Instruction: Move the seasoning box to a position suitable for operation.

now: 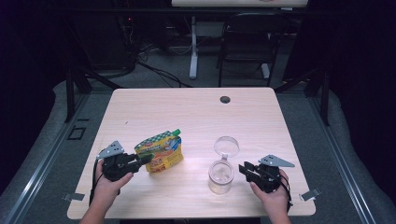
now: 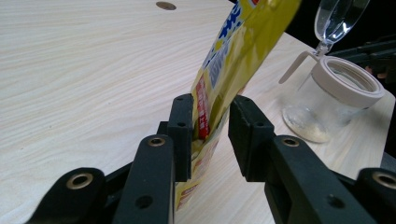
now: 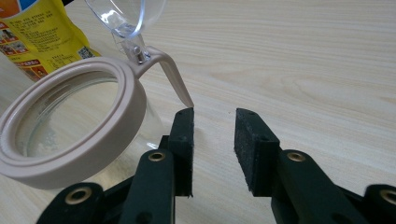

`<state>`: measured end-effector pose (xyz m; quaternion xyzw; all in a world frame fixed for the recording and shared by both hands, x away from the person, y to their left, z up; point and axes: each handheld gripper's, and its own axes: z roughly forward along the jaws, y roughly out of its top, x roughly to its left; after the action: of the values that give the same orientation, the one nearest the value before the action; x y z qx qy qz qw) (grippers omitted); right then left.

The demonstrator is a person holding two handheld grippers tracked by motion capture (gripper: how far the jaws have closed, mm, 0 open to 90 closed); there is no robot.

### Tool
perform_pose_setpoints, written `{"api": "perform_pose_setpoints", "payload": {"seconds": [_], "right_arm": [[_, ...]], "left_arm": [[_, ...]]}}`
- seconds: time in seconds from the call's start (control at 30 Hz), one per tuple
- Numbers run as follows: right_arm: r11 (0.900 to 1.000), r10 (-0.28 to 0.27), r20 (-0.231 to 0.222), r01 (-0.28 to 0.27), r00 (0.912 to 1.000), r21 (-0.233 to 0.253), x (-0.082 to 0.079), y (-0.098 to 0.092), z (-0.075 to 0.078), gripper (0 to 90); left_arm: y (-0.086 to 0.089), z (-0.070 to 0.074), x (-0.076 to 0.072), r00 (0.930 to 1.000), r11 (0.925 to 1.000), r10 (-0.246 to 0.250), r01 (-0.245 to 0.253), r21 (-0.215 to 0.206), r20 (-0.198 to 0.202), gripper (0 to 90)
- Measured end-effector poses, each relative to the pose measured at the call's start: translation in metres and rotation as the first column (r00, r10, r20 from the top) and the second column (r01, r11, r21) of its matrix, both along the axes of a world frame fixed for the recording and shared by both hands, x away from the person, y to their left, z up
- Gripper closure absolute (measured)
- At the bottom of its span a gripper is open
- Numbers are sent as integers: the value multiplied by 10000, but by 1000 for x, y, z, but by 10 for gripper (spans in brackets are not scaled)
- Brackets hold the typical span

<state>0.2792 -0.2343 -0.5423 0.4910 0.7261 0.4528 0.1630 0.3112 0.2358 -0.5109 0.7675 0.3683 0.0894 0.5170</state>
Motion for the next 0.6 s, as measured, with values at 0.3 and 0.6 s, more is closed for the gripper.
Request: {"api": "perform_pose_setpoints", "payload": {"seconds": [0.3,0.6], "right_arm": [[10000,-4,-30,4,10000,-32,-1,-1,0,682],[9998,-174,-34,174,9998,9,-4,-5,-1,680]], "left_arm": [[-10,5,-3,9991,9993,-364,364,-30,-195,745],[-16,8,-1,9986,9989,-457,458,20,-283,742]]}}
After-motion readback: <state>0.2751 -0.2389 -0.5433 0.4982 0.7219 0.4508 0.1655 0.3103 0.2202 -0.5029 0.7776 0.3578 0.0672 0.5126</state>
